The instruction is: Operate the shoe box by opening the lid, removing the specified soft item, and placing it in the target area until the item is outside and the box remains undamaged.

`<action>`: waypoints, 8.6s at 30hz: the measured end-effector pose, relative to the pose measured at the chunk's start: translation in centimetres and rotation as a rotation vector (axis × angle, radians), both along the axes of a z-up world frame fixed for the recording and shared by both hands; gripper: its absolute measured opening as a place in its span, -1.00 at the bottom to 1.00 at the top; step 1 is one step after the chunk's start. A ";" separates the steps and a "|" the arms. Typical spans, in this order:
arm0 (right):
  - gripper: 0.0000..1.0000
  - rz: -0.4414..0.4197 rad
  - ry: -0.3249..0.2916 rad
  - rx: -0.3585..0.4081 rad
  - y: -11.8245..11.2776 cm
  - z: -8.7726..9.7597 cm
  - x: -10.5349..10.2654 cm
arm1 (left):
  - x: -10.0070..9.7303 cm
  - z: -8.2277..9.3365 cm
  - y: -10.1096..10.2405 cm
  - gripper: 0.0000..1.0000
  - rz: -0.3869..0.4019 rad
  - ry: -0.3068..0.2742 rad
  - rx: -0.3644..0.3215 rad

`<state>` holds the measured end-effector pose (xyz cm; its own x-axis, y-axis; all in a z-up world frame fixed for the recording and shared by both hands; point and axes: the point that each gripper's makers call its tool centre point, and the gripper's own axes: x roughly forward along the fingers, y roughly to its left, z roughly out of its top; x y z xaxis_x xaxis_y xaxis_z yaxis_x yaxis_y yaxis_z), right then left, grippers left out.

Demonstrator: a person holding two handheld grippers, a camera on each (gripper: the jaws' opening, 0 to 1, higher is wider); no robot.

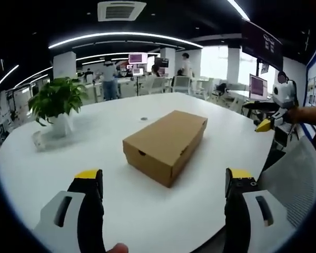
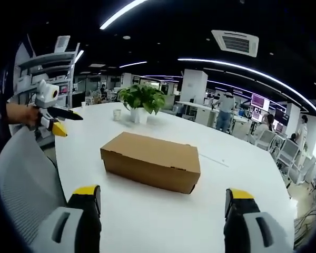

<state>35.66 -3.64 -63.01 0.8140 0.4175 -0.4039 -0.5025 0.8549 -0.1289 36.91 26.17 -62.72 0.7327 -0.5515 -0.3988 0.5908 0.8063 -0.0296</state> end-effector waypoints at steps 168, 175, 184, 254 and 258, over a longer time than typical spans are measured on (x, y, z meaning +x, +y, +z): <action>0.01 0.053 0.196 -0.022 19.2 -8.8 10.9 | 14.4 -9.7 10.1 0.42 -0.200 0.246 0.336; 0.03 0.061 0.190 -0.014 19.5 -8.7 11.1 | 14.4 -9.8 10.5 0.41 -0.175 0.247 0.315; 0.04 0.072 0.184 -0.012 19.4 -8.8 11.4 | 14.2 -9.7 10.4 0.40 -0.140 0.257 0.281; 0.00 0.066 0.047 0.106 19.2 -2.8 12.2 | 14.1 -2.0 10.9 0.32 -0.027 0.146 0.060; -0.06 0.078 0.022 0.084 19.0 -2.2 12.5 | 14.4 -0.9 10.8 0.33 -0.042 0.113 0.047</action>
<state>48.11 15.38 -65.20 0.7692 0.5121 -0.3822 -0.5694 0.8208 -0.0463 51.27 36.97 -63.66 0.6582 -0.5597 -0.5035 0.6190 0.7830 -0.0611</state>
